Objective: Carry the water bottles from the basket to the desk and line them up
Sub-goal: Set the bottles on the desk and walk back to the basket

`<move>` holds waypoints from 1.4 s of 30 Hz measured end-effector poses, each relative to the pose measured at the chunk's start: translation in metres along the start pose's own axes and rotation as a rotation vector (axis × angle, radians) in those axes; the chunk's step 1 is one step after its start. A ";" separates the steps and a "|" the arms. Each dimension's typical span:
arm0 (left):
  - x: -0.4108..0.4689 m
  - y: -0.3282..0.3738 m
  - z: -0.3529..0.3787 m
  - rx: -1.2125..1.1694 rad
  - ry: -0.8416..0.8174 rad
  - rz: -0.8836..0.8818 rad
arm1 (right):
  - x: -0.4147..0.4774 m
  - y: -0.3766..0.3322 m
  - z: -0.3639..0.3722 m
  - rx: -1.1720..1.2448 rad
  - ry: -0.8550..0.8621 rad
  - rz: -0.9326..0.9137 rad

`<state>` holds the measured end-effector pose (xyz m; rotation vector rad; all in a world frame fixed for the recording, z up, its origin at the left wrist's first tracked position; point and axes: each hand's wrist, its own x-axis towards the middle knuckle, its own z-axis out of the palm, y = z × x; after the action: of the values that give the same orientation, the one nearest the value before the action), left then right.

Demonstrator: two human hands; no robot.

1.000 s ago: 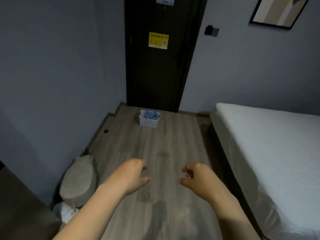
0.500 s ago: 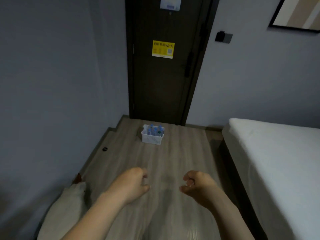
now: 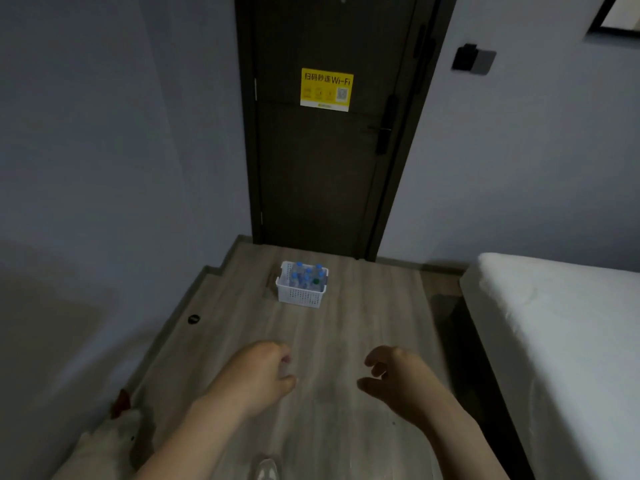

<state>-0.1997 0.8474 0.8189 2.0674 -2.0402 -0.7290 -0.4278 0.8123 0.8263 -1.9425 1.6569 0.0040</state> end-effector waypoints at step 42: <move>0.665 -0.089 -0.124 -0.172 -0.107 -0.189 | 0.705 0.001 -0.173 0.019 -0.138 0.004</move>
<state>-0.0931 0.1789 0.7324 2.1834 -1.7757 -1.0278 -0.3292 0.1021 0.7143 -1.8805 1.5651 0.1213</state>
